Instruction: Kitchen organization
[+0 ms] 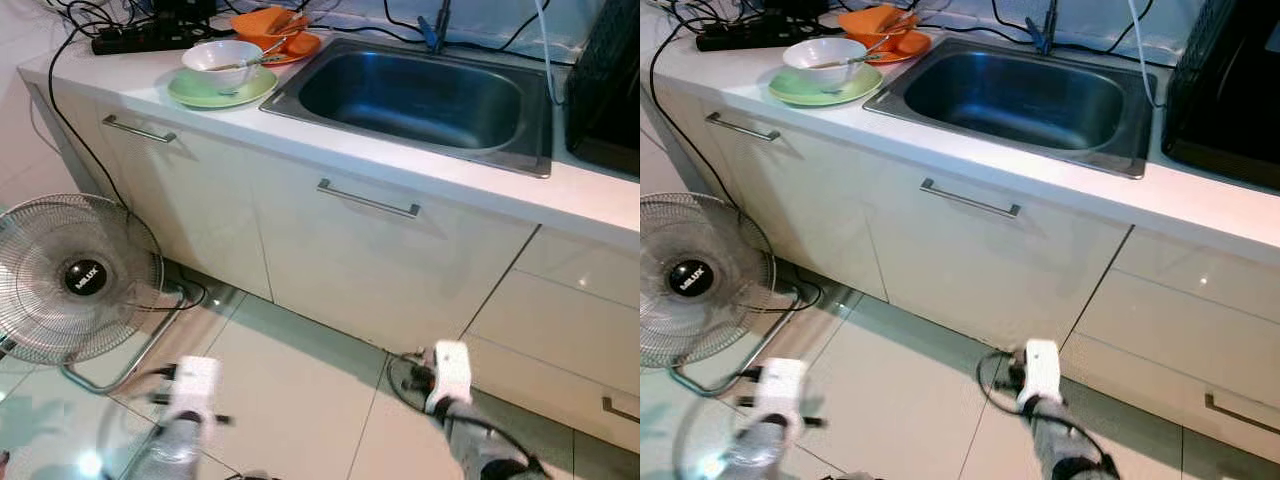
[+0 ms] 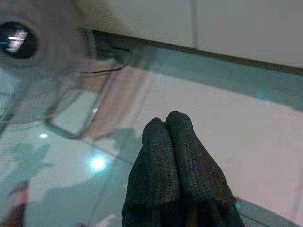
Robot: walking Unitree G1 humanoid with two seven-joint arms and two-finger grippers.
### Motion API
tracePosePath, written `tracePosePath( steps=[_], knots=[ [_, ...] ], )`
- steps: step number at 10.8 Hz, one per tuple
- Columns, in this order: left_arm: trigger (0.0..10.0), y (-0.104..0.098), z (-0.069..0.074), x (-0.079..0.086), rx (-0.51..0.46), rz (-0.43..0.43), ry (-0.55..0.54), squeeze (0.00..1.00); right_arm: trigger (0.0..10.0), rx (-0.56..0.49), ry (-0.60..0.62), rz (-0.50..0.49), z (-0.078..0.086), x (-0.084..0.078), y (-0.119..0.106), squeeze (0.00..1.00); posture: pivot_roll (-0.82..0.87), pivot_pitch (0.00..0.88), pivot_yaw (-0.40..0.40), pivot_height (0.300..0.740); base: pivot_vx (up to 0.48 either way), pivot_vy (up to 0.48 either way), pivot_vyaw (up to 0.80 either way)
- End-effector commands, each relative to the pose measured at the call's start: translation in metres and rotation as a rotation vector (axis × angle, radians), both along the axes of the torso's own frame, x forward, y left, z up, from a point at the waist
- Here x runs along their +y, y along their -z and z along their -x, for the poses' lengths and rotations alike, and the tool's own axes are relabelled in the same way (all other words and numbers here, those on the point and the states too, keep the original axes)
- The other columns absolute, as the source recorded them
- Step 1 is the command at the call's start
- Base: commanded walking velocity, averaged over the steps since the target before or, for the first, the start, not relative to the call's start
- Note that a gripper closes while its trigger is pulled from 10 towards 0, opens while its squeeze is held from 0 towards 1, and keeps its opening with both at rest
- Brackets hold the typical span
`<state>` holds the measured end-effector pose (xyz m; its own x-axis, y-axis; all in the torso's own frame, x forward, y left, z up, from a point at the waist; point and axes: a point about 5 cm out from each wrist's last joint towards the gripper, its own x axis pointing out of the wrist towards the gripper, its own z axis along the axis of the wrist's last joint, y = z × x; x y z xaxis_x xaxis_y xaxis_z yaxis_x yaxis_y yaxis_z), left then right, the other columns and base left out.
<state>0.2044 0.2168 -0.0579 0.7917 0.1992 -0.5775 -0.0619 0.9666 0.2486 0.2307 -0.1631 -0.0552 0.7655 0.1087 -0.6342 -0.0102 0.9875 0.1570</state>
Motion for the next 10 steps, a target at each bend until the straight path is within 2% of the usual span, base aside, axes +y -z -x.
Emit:
tracePosePath(
  steps=[1, 2, 3, 4, 5, 6, 7, 10],
  knots=[
    [10.0, -0.008, -0.010, 0.000, -0.064, 0.029, -0.009, 0.00, 10.0, -0.046, 0.012, -0.006, -0.008, -0.003, -0.007, 0.00, 0.04, 0.009, 0.029, 0.740, 0.000, 0.000, 0.00],
    [10.0, -0.021, -0.026, -0.004, -0.158, 0.053, 0.008, 0.00, 10.0, -0.092, 0.024, -0.007, -0.017, -0.005, -0.014, 0.00, 0.04, 0.012, 0.029, 0.740, 0.000, 0.000, 0.00],
    [10.0, -0.029, -0.036, -0.007, -0.215, 0.060, 0.011, 0.00, 10.0, -0.123, 0.021, -0.008, -0.023, -0.005, -0.019, 0.00, 0.04, 0.014, 0.028, 0.740, 0.000, 0.000, 0.00],
    [10.0, -0.046, -0.055, -0.012, -0.319, 0.084, 0.032, 0.00, 10.0, -0.213, 0.022, -0.017, -0.038, -0.004, -0.033, 0.00, 0.04, 0.019, 0.029, 0.740, 0.000, 0.000, 0.00],
    [10.0, -0.059, -0.066, -0.015, -0.391, 0.094, 0.051, 0.00, 10.0, -0.278, 0.020, -0.023, -0.049, -0.003, -0.045, 0.00, 0.04, 0.020, 0.031, 0.740, 0.000, 0.000, 0.00],
    [10.0, -0.075, -0.078, -0.017, -0.492, 0.101, 0.055, 0.00, 10.0, -0.403, 0.000, -0.042, -0.066, 0.001, -0.065, 0.00, 0.03, 0.023, 0.031, 0.740, 0.000, 0.000, 0.00],
    [10.0, -0.085, -0.082, -0.018, -0.552, 0.100, 0.061, 0.00, 10.0, -0.481, -0.023, -0.045, -0.075, 0.004, -0.079, 0.00, 0.04, 0.026, 0.031, 0.740, 0.000, 0.000, 0.00],
    [10.0, -0.105, -0.087, -0.027, -0.678, 0.102, 0.097, 0.00, 10.0, -0.624, -0.047, -0.055, -0.086, 0.007, -0.102, 0.00, 0.04, 0.030, 0.028, 0.740, 0.000, 0.000, 0.00]
  ],
)
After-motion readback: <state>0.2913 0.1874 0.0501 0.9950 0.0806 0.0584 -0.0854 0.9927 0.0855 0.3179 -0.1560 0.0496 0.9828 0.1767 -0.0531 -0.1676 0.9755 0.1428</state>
